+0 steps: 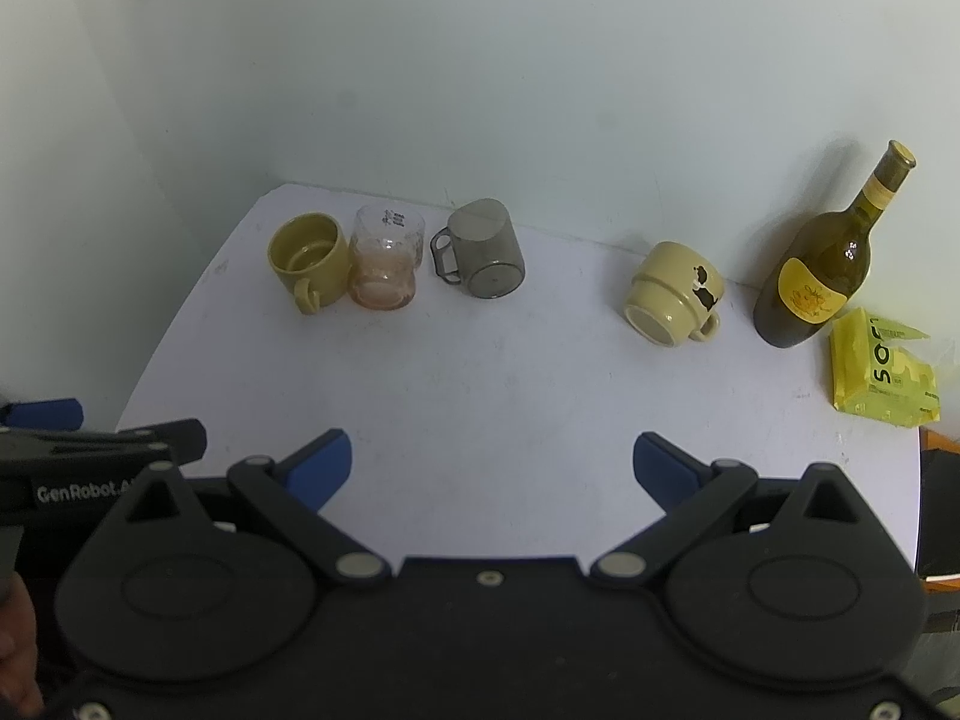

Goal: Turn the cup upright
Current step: 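Reach the right gripper to the upside-down cream dog mug and grasp it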

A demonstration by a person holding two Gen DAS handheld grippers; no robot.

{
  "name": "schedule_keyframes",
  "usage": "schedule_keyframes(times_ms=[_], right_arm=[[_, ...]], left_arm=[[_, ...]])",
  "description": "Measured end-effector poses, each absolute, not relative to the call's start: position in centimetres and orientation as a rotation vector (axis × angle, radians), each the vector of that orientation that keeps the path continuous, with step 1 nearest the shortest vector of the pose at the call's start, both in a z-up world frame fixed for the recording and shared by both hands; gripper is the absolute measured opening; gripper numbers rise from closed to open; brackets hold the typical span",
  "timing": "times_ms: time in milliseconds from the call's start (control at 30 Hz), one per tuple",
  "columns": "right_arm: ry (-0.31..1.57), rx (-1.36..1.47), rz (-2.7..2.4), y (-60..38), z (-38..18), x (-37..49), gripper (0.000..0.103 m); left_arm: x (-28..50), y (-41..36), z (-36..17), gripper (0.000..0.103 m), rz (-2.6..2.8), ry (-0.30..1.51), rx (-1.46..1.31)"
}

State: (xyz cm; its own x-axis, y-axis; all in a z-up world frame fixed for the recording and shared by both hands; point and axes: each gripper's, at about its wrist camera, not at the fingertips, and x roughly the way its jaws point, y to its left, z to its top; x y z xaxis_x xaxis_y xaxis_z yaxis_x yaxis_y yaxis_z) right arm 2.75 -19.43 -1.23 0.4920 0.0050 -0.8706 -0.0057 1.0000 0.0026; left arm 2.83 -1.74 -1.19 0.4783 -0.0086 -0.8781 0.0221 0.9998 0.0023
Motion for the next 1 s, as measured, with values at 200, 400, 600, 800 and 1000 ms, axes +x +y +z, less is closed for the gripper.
schedule_keyframes(times_ms=[200, 400, 600, 800, 1000], right_arm=[[1.085, 0.056, 0.016, -20.9, -2.4, 3.5, 0.101], [0.958, -0.024, -0.036, -24.1, -6.6, 5.8, 0.102], [0.933, -0.111, -0.027, -27.9, -11.1, 10.0, 0.102], [0.964, -0.058, -0.075, -31.8, -14.4, 14.6, 0.094], [0.987, 0.059, -0.153, -35.0, -15.9, 18.3, 0.094]], left_arm=[[2.8, -1.9, -1.8, 0.103, -0.010, 1.095, -0.005], [2.3, -0.5, -1.7, 0.103, 0.049, 1.078, -0.070], [1.2, 1.1, -1.6, 0.103, 0.149, 1.066, -0.155], [-0.2, 1.2, -1.3, 0.103, 0.256, 1.077, -0.147], [-1.5, 1.2, -0.8, 0.103, 0.332, 1.071, -0.181]])
